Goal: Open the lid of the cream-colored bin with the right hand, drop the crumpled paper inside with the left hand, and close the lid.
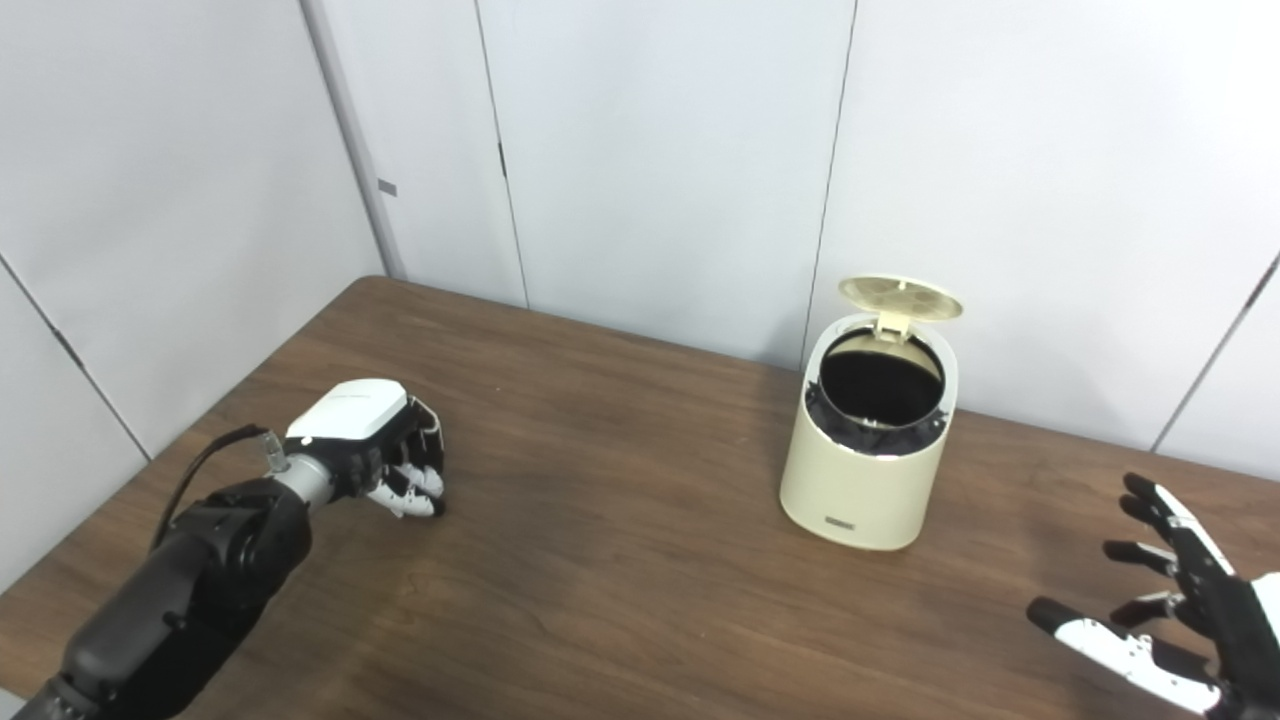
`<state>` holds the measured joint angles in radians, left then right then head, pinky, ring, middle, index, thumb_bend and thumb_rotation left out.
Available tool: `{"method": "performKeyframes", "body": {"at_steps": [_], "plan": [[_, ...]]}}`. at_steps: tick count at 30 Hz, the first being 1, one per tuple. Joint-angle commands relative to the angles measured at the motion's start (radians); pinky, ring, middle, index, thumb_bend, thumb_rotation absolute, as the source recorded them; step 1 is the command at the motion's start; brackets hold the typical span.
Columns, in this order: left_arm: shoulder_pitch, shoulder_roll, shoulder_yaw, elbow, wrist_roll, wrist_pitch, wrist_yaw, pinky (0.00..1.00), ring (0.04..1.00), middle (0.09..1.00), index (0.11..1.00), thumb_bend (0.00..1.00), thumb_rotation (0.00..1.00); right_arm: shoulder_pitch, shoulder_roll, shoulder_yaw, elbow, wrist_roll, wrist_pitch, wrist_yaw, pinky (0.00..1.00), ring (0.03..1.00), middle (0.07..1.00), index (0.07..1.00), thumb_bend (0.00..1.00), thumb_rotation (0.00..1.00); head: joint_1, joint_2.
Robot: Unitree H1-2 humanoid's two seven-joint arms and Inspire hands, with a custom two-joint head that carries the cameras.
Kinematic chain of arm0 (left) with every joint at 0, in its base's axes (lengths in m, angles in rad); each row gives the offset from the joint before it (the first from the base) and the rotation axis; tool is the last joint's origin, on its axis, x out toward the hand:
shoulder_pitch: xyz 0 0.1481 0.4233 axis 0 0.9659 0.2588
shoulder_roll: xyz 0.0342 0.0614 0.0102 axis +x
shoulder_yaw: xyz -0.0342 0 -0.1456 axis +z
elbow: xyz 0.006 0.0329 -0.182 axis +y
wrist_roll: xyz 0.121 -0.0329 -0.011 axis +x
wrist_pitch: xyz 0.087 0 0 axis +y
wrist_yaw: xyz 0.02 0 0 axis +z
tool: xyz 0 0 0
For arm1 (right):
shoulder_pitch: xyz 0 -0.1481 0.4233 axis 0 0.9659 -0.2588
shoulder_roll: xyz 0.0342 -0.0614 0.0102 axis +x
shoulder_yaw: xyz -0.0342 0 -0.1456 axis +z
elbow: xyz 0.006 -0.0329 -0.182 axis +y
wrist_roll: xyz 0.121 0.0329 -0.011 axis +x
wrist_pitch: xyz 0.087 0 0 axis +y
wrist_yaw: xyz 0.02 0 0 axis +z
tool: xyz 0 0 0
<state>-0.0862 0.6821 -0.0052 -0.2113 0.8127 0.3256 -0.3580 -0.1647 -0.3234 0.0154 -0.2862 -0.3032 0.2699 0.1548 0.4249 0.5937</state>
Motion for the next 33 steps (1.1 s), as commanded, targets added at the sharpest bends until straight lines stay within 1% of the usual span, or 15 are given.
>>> {"method": "performKeyframes", "body": {"at_steps": [1, 3, 4, 6, 10, 11, 13, 15, 18, 21, 24, 26, 28, 29, 33], "plan": [[-0.037, 0.041, 0.022, -0.057, 0.012, -0.007, 0.016, 0.52, 0.473, 0.519, 0.46, 0.5, 0.0, -0.044, -0.015, -0.006, -0.035, -0.013, -0.014, -0.008, 0.46, 0.769, 0.898, 0.918, 0.87, 0.47, -0.001, 0.001], [-0.046, 0.044, 0.031, -0.085, 0.005, -0.006, 0.007, 0.5, 0.469, 0.518, 0.464, 0.5, 0.0, -0.047, -0.015, -0.006, -0.035, -0.015, -0.013, -0.009, 0.46, 0.767, 0.901, 0.92, 0.87, 0.47, -0.001, 0.001], [-0.054, 0.045, 0.04, -0.106, -0.006, -0.008, 0.005, 0.49, 0.444, 0.507, 0.472, 0.5, 0.0, -0.05, -0.015, -0.006, -0.033, -0.015, -0.014, -0.009, 0.46, 0.766, 0.901, 0.921, 0.87, 0.47, -0.001, -0.001], [-0.071, 0.046, 0.052, -0.148, -0.017, -0.009, -0.003, 0.48, 0.431, 0.502, 0.478, 0.5, 0.0, -0.054, -0.014, -0.007, -0.028, -0.013, -0.019, -0.01, 0.46, 0.764, 0.901, 0.919, 0.87, 0.46, -0.001, -0.001], [-0.121, 0.034, 0.051, -0.225, -0.008, -0.018, -0.012, 0.33, 0.364, 0.461, 0.528, 0.5, 0.0, -0.058, -0.011, -0.006, -0.021, -0.01, -0.029, -0.01, 0.46, 0.765, 0.898, 0.917, 0.87, 0.46, -0.011, -0.001], [-0.131, 0.029, 0.047, -0.236, -0.003, -0.016, -0.016, 0.32, 0.358, 0.458, 0.534, 0.5, 0.0, -0.058, -0.01, -0.005, -0.021, -0.011, -0.029, -0.011, 0.46, 0.763, 0.898, 0.918, 0.86, 0.46, -0.014, 0.0], [-0.162, 0.008, 0.028, -0.276, 0.01, -0.011, -0.034, 0.32, 0.354, 0.463, 0.54, 0.5, 0.0, -0.058, -0.005, -0.004, -0.022, -0.009, -0.024, -0.011, 0.46, 0.763, 0.9, 0.918, 0.86, 0.44, -0.018, 0.001], [-0.187, -0.013, 0.012, -0.301, 0.024, -0.009, -0.043, 0.33, 0.361, 0.469, 0.523, 0.5, 0.0, -0.057, -0.002, -0.002, -0.021, -0.01, -0.022, -0.011, 0.47, 0.768, 0.901, 0.92, 0.85, 0.42, -0.033, 0.0], [-0.229, -0.057, -0.014, -0.331, 0.062, 0.0, -0.052, 0.3, 0.346, 0.463, 0.536, 0.49, 0.0, -0.055, 0.003, 0.002, -0.02, -0.017, -0.025, -0.016, 0.48, 0.768, 0.895, 0.919, 0.84, 0.41, -0.052, 0.001], [-0.26, -0.093, -0.024, -0.343, 0.08, -0.003, -0.066, 0.28, 0.349, 0.458, 0.535, 0.5, 0.0, -0.054, 0.01, 0.003, -0.021, -0.022, -0.017, -0.019, 0.51, 0.777, 0.898, 0.919, 0.84, 0.39, -0.079, 0.002], [-0.296, -0.133, -0.029, -0.338, 0.064, -0.016, -0.063, 0.28, 0.344, 0.46, 0.535, 0.49, 0.0, -0.055, 0.017, 0.007, -0.025, -0.032, -0.01, -0.021, 0.55, 0.788, 0.899, 0.919, 0.83, 0.36, -0.116, 0.001], [-0.321, -0.165, -0.04, -0.329, 0.06, -0.018, -0.057, 0.29, 0.355, 0.485, 0.529, 0.5, 0.0, -0.055, 0.025, 0.009, -0.033, -0.033, 0.005, -0.016, 0.58, 0.8, 0.905, 0.922, 0.82, 0.33, -0.14, -0.007], [-0.34, -0.189, -0.052, -0.32, 0.06, -0.02, -0.06, 0.3, 0.36, 0.492, 0.529, 0.5, 0.0, -0.054, 0.035, 0.014, -0.044, -0.039, 0.023, -0.012, 0.64, 0.81, 0.92, 0.926, 0.82, 0.3, -0.18, -0.016], [-0.352, -0.199, -0.059, -0.314, 0.058, -0.022, -0.065, 0.31, 0.362, 0.489, 0.531, 0.5, 0.0, -0.054, 0.036, 0.018, -0.048, -0.046, 0.028, -0.011, 0.67, 0.814, 0.924, 0.929, 0.81, 0.28, -0.185, -0.017], [-0.396, -0.246, -0.077, -0.278, 0.024, -0.035, -0.059, 0.31, 0.366, 0.479, 0.527, 0.5, 0.0, -0.055, 0.033, 0.03, -0.036, -0.06, -0.003, -0.023, 0.69, 0.801, 0.918, 0.924, 0.82, 0.24, -0.241, -0.026]]}}
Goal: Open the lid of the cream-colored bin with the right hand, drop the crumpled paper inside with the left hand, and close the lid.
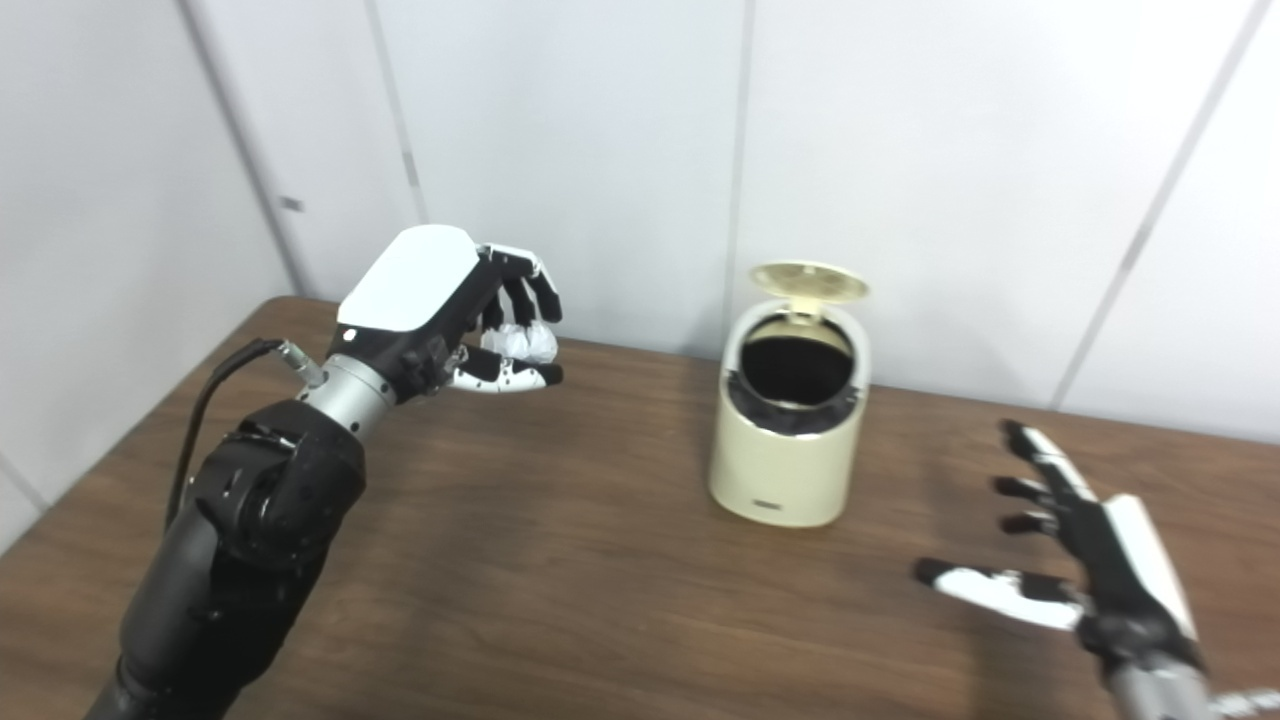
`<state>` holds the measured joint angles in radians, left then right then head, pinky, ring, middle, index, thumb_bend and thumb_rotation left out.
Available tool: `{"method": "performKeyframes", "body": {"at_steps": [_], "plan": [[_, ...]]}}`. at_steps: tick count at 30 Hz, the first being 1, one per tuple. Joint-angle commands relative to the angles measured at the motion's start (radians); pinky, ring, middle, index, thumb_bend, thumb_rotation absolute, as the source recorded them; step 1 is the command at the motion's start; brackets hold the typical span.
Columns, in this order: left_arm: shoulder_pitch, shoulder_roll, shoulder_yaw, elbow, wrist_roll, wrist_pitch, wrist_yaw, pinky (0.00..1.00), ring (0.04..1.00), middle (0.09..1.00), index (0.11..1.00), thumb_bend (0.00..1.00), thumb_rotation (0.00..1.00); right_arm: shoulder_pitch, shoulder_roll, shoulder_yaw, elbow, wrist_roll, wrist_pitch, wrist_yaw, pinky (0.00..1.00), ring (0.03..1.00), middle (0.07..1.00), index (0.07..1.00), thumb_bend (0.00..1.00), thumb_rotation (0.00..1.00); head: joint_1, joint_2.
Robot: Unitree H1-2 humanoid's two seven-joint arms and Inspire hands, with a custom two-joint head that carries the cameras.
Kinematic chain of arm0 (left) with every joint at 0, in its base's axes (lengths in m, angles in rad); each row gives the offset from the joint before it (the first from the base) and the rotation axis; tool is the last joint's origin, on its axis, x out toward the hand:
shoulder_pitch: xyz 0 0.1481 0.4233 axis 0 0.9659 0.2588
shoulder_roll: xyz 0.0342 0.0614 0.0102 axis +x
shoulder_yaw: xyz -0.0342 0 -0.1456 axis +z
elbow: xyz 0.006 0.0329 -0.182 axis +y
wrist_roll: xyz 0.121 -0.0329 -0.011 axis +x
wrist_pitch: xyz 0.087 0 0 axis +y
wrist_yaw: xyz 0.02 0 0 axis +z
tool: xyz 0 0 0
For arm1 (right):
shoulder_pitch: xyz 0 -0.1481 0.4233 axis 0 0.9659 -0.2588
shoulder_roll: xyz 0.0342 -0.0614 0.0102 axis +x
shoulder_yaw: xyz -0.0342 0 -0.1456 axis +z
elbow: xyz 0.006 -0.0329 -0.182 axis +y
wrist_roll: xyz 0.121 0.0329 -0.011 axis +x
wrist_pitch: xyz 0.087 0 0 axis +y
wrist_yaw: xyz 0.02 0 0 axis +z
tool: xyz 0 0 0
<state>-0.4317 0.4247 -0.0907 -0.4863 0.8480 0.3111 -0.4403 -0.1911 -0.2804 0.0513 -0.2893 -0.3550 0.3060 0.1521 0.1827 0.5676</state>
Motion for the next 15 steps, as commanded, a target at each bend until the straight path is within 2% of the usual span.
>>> {"method": "performKeyframes", "body": {"at_steps": [1, 8, 12, 15], "plan": [[-0.062, 0.004, 0.003, 0.013, -0.016, -0.038, 0.036, 0.31, 0.369, 0.48, 0.516, 0.5, 0.0, -0.03, -0.011, -0.004, -0.03, -0.011, -0.046, -0.022, 0.69, 0.8, 0.916, 0.923, 0.82, 0.22, -0.008, -0.002], [-0.127, -0.035, -0.034, 0.114, -0.039, -0.129, 0.085, 0.3, 0.365, 0.483, 0.532, 0.5, 0.0, -0.03, -0.005, -0.003, -0.004, 0.001, -0.087, -0.023, 0.7, 0.82, 0.925, 0.928, 0.81, 0.19, -0.066, -0.021], [-0.165, -0.069, -0.062, 0.155, -0.034, -0.145, 0.098, 0.34, 0.38, 0.487, 0.514, 0.5, 0.0, -0.029, 0.004, 0.0, 0.019, 0.001, -0.115, -0.033, 0.71, 0.829, 0.93, 0.93, 0.81, 0.19, -0.1, -0.035], [-0.187, -0.096, -0.074, 0.179, -0.033, -0.147, 0.103, 0.34, 0.372, 0.481, 0.519, 0.5, 0.0, -0.031, 0.01, 0.005, 0.036, -0.008, -0.136, -0.044, 0.68, 0.825, 0.926, 0.924, 0.82, 0.2, -0.123, -0.044]]}}
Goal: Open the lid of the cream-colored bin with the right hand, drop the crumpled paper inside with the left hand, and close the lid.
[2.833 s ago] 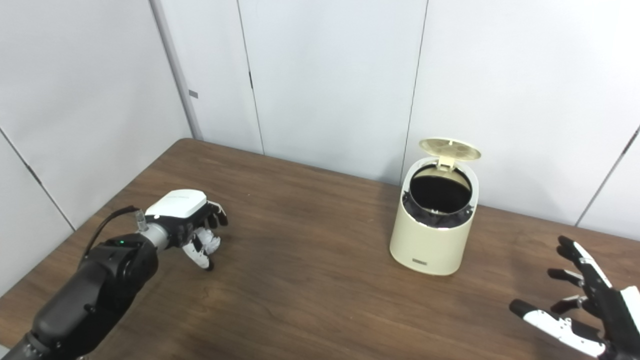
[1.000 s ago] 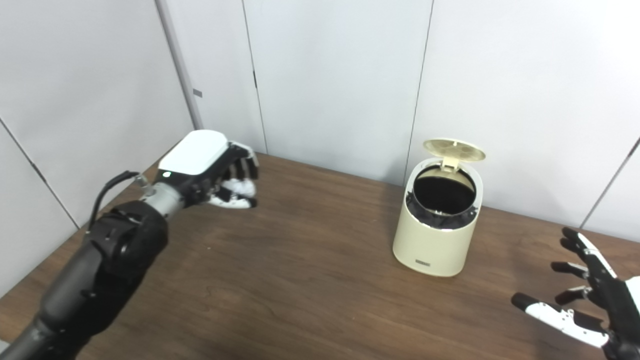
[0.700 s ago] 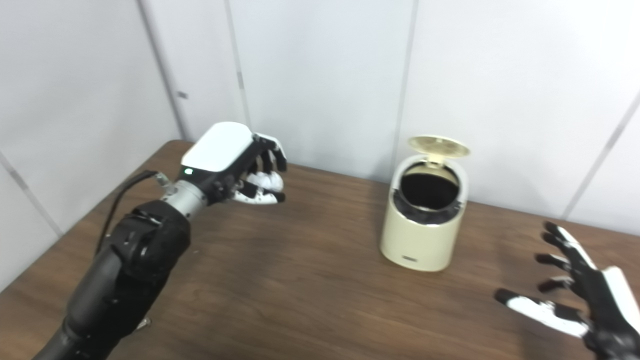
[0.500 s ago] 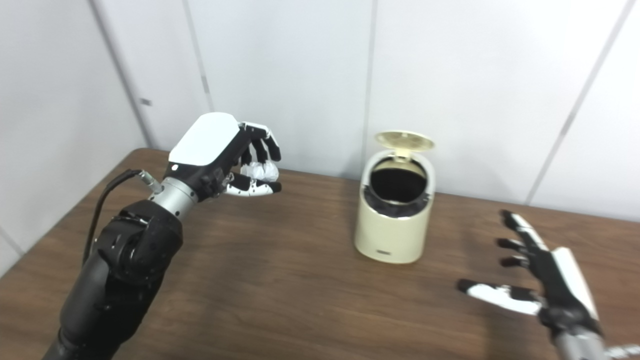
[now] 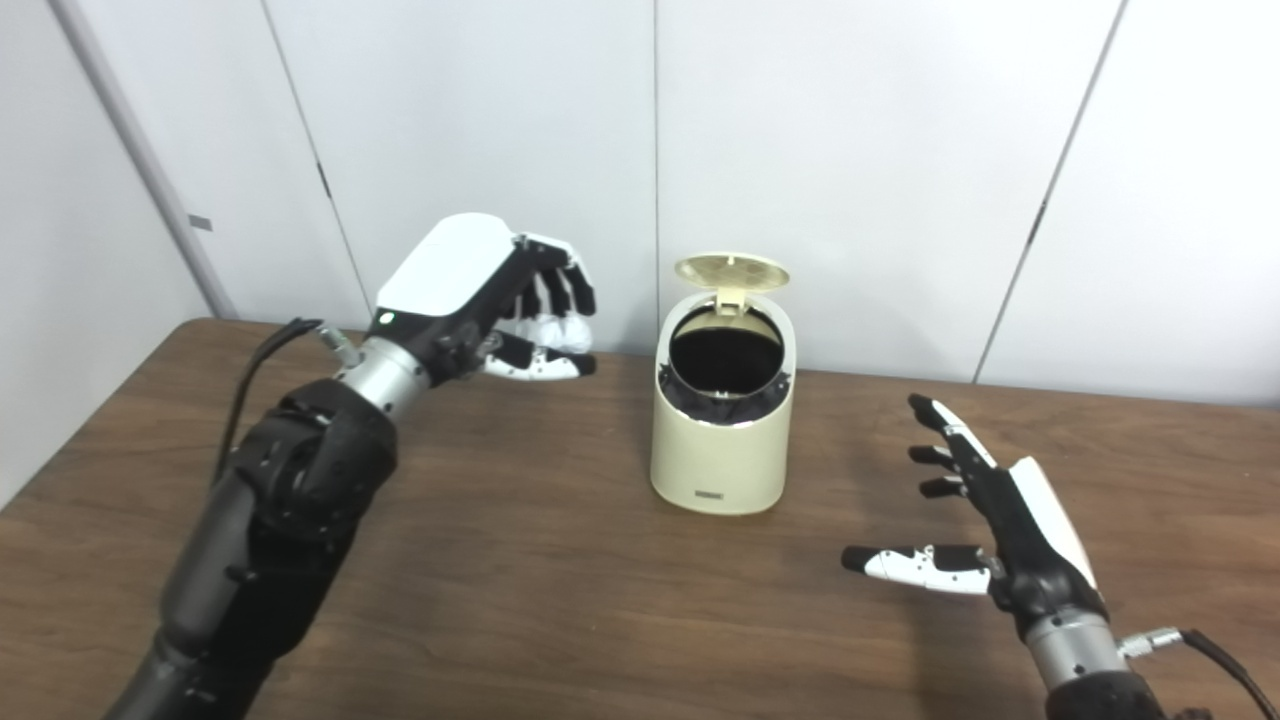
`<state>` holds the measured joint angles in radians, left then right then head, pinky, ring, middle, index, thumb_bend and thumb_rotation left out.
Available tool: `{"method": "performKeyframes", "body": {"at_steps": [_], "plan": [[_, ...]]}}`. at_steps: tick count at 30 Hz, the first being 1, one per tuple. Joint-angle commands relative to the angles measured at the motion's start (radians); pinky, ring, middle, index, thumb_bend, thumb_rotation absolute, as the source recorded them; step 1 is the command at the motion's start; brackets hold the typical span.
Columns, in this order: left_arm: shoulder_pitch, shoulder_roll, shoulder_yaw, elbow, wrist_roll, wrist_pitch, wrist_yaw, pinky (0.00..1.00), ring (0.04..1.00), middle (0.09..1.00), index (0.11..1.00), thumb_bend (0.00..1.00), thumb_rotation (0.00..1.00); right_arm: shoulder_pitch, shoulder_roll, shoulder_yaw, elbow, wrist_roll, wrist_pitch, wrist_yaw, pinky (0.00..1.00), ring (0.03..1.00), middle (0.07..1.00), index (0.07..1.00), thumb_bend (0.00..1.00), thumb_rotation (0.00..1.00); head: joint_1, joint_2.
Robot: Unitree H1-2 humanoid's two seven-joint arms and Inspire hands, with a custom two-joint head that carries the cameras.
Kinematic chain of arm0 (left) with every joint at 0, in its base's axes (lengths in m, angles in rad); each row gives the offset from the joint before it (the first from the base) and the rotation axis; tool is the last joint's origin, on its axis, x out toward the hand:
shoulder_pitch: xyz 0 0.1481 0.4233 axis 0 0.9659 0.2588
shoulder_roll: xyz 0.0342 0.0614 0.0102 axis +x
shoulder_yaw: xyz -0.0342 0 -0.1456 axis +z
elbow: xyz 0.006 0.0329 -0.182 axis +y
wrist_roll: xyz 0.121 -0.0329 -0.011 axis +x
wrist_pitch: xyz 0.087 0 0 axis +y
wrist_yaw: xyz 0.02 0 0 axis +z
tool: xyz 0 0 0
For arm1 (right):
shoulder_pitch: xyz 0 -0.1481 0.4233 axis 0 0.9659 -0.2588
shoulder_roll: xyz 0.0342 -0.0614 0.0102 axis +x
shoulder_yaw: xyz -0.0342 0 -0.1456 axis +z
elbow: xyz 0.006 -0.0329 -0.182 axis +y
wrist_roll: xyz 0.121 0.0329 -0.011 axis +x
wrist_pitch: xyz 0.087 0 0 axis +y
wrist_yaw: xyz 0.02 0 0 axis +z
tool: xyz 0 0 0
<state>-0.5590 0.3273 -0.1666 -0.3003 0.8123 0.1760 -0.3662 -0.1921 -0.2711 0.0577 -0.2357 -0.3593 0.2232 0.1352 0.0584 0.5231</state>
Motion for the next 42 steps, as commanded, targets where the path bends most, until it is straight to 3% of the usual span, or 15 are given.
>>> {"method": "performKeyframes", "body": {"at_steps": [1, 15, 28, 42], "plan": [[-0.069, -0.009, -0.004, 0.001, 0.002, -0.009, 0.025, 0.33, 0.369, 0.481, 0.532, 0.5, 0.0, -0.03, 0.002, 0.0, -0.013, -0.007, -0.059, -0.031, 0.68, 0.824, 0.925, 0.925, 0.81, 0.21, -0.004, -0.001], [-0.144, -0.08, -0.05, 0.106, -0.041, -0.036, 0.057, 0.34, 0.371, 0.476, 0.529, 0.5, 0.0, -0.038, 0.023, 0.023, -0.005, -0.052, -0.053, -0.045, 0.6, 0.807, 0.918, 0.924, 0.83, 0.26, -0.06, -0.01], [-0.167, -0.155, -0.095, 0.276, -0.049, -0.121, 0.188, 0.33, 0.375, 0.483, 0.514, 0.5, 0.0, -0.047, 0.035, 0.014, -0.007, -0.04, -0.048, -0.042, 0.61, 0.815, 0.926, 0.92, 0.85, 0.25, -0.08, -0.014], [-0.175, -0.174, -0.148, 0.373, -0.036, -0.163, 0.272, 0.3, 0.353, 0.47, 0.539, 0.49, 0.0, -0.046, 0.042, 0.016, -0.022, -0.048, -0.039, -0.041, 0.6, 0.816, 0.932, 0.924, 0.85, 0.24, -0.089, -0.011]]}}
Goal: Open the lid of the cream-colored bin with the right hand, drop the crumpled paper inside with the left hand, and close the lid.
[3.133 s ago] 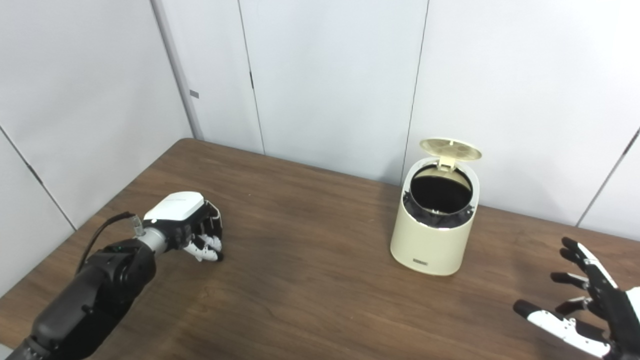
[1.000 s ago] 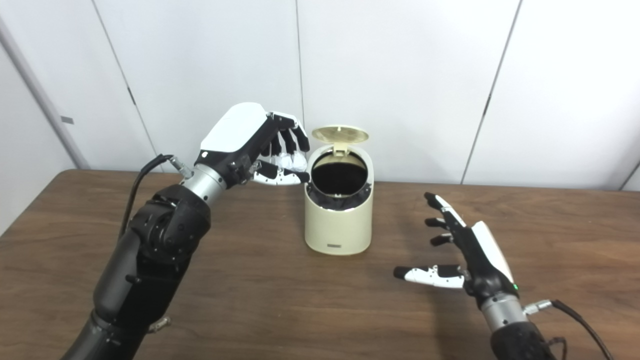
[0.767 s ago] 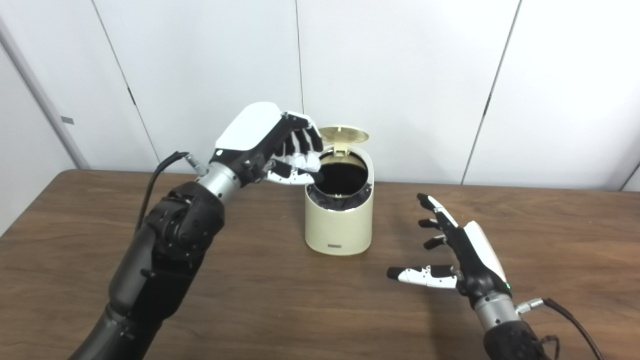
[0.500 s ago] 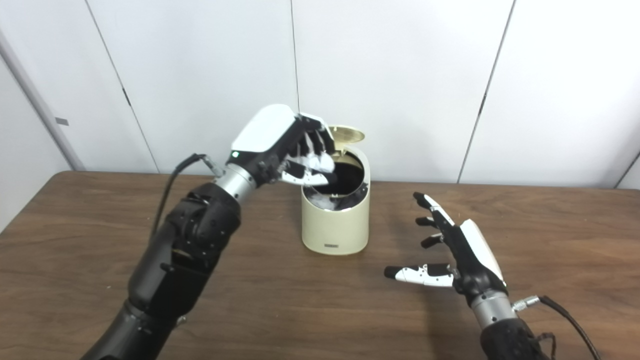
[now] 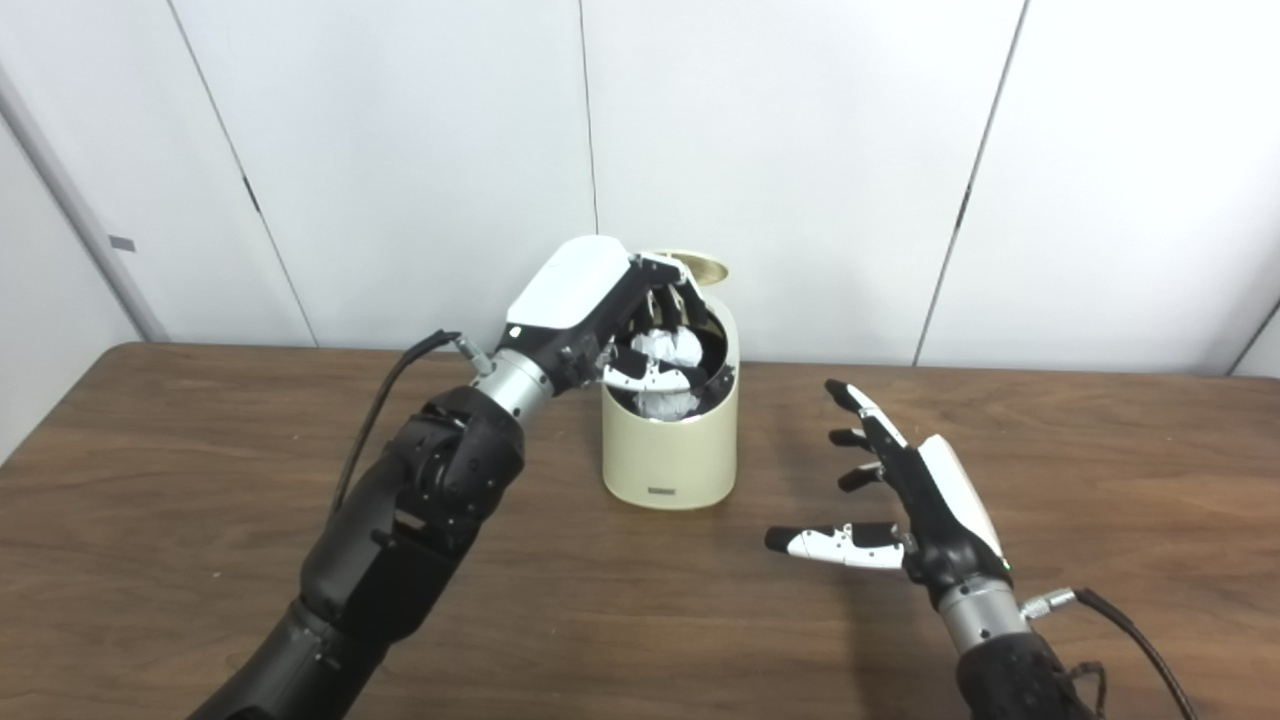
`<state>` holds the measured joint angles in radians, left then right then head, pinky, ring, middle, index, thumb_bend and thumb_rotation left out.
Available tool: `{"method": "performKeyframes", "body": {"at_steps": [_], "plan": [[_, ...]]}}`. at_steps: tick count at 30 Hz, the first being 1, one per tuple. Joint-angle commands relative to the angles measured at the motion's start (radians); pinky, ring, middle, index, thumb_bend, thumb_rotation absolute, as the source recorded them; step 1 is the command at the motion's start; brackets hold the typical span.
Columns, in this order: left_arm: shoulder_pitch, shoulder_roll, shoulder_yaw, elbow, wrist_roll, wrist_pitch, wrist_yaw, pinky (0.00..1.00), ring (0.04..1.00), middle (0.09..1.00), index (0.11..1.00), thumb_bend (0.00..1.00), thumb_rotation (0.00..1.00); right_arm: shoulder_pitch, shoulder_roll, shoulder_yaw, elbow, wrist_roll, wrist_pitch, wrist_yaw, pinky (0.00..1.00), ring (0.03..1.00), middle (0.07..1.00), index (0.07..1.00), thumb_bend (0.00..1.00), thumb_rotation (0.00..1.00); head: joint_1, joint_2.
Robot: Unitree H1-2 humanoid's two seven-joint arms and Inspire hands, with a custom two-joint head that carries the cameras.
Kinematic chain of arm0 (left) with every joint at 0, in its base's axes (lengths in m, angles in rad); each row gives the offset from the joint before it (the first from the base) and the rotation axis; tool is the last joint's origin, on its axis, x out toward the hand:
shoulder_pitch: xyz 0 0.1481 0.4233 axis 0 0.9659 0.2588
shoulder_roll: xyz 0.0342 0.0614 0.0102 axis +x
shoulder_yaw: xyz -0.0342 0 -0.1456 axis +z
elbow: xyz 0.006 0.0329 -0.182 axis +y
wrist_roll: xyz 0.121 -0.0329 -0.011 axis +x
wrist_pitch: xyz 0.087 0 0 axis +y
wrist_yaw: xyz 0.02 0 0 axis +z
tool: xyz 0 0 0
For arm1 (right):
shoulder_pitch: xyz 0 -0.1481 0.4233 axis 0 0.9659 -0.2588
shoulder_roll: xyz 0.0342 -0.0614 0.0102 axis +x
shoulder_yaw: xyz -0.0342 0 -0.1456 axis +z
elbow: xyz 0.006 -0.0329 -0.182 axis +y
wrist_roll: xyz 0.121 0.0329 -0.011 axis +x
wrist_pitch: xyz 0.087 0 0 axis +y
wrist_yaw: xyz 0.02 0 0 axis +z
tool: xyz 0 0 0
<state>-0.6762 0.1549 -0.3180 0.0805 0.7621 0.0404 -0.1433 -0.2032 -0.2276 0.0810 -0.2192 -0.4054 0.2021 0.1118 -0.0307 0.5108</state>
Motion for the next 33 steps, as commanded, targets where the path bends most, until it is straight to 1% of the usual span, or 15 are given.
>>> {"method": "performKeyframes", "body": {"at_steps": [1, 3, 6, 11, 14, 17, 19, 25, 28, 29, 30, 33], "plan": [[-0.058, -0.001, 0.001, 0.001, 0.018, -0.033, 0.059, 0.3, 0.353, 0.47, 0.538, 0.49, 0.0, -0.034, -0.002, -0.007, -0.038, -0.004, -0.019, -0.017, 0.61, 0.816, 0.931, 0.923, 0.85, 0.24, 0.0, 0.002], [-0.061, -0.001, -0.005, 0.021, 0.035, -0.044, 0.085, 0.29, 0.352, 0.464, 0.538, 0.49, 0.0, -0.033, -0.002, -0.007, -0.037, -0.006, -0.02, -0.018, 0.62, 0.817, 0.93, 0.924, 0.85, 0.25, 0.001, 0.002], [-0.066, 0.001, -0.013, 0.057, 0.064, -0.074, 0.145, 0.27, 0.348, 0.459, 0.538, 0.49, 0.0, -0.03, -0.002, -0.006, -0.036, -0.008, -0.025, -0.019, 0.61, 0.815, 0.927, 0.921, 0.85, 0.24, -0.001, 0.003], [-0.076, 0.005, -0.029, 0.128, 0.122, -0.133, 0.284, 0.25, 0.344, 0.45, 0.534, 0.49, 0.0, -0.023, 0.0, -0.006, -0.04, -0.012, -0.02, -0.018, 0.63, 0.818, 0.925, 0.922, 0.85, 0.24, -0.004, 0.005], [-0.08, 0.008, -0.037, 0.153, 0.152, -0.139, 0.325, 0.22, 0.339, 0.449, 0.533, 0.49, 0.0, -0.018, 0.0, -0.009, -0.043, -0.006, -0.021, -0.016, 0.63, 0.821, 0.927, 0.925, 0.84, 0.22, -0.005, 0.007], [-0.082, 0.011, -0.041, 0.166, 0.169, -0.137, 0.343, 0.21, 0.336, 0.45, 0.534, 0.49, 0.0, -0.015, 0.001, -0.012, -0.047, 0.004, -0.019, -0.014, 0.63, 0.822, 0.931, 0.926, 0.83, 0.22, -0.006, 0.008], [-0.084, 0.013, -0.042, 0.176, 0.175, -0.143, 0.359, 0.21, 0.334, 0.449, 0.534, 0.49, 0.0, -0.012, 0.002, -0.013, -0.052, 0.007, -0.014, -0.013, 0.62, 0.821, 0.934, 0.928, 0.84, 0.21, -0.005, 0.01], [-0.086, 0.014, -0.049, 0.202, 0.204, -0.141, 0.402, 0.21, 0.334, 0.448, 0.534, 0.49, 0.0, -0.007, 0.001, -0.011, -0.059, 0.004, -0.013, -0.013, 0.6, 0.812, 0.933, 0.928, 0.84, 0.21, -0.005, 0.013], [-0.088, 0.013, -0.054, 0.222, 0.205, -0.147, 0.421, 0.24, 0.341, 0.459, 0.542, 0.49, 0.0, -0.005, -0.001, -0.01, -0.057, 0.0, -0.018, -0.015, 0.6, 0.806, 0.929, 0.925, 0.84, 0.21, -0.003, 0.014], [-0.087, 0.013, -0.055, 0.224, 0.199, -0.148, 0.418, 0.25, 0.341, 0.458, 0.543, 0.49, 0.0, -0.004, -0.002, -0.009, -0.057, -0.001, -0.02, -0.015, 0.59, 0.802, 0.927, 0.924, 0.84, 0.22, -0.003, 0.015], [-0.084, 0.012, -0.055, 0.218, 0.193, -0.139, 0.399, 0.25, 0.342, 0.458, 0.544, 0.49, 0.0, -0.003, -0.003, -0.011, -0.056, 0.002, -0.023, -0.014, 0.58, 0.797, 0.925, 0.923, 0.83, 0.23, -0.003, 0.017], [-0.077, 0.013, -0.058, 0.2, 0.185, -0.115, 0.352, 0.32, 0.394, 0.507, 0.513, 0.5, 0.0, -0.001, -0.005, -0.013, -0.053, 0.006, -0.028, -0.015, 0.6, 0.793, 0.927, 0.922, 0.83, 0.25, -0.003, 0.018]]}}
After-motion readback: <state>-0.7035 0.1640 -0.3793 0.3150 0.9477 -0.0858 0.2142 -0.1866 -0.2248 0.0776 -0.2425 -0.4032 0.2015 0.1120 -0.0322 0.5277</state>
